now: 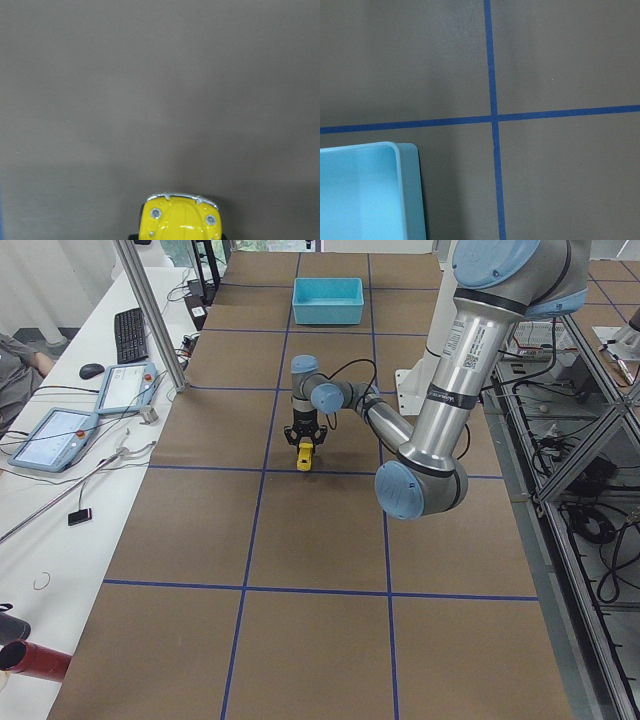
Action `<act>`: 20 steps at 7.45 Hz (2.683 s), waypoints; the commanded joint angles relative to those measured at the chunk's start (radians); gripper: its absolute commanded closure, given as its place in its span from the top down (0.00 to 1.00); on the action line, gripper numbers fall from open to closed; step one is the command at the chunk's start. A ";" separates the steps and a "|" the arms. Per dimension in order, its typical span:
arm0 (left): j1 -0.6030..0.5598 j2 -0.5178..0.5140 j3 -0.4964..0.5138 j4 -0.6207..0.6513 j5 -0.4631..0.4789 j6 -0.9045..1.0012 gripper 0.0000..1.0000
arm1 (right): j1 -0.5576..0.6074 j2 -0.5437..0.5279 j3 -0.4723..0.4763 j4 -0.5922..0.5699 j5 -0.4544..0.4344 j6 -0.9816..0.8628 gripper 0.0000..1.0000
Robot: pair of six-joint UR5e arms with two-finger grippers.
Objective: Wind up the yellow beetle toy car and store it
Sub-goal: 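Drag the pressed car along the table away from the blue bin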
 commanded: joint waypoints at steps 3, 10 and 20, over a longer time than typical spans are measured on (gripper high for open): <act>-0.016 0.061 0.002 -0.155 -0.013 0.011 0.00 | 0.000 0.009 -0.002 0.000 0.000 0.002 1.00; -0.030 0.077 0.050 -0.253 -0.159 -0.033 0.00 | -0.003 0.015 -0.003 0.000 0.000 0.002 1.00; -0.047 0.127 0.070 -0.314 -0.196 -0.047 0.00 | -0.005 0.021 -0.003 0.000 0.000 0.002 1.00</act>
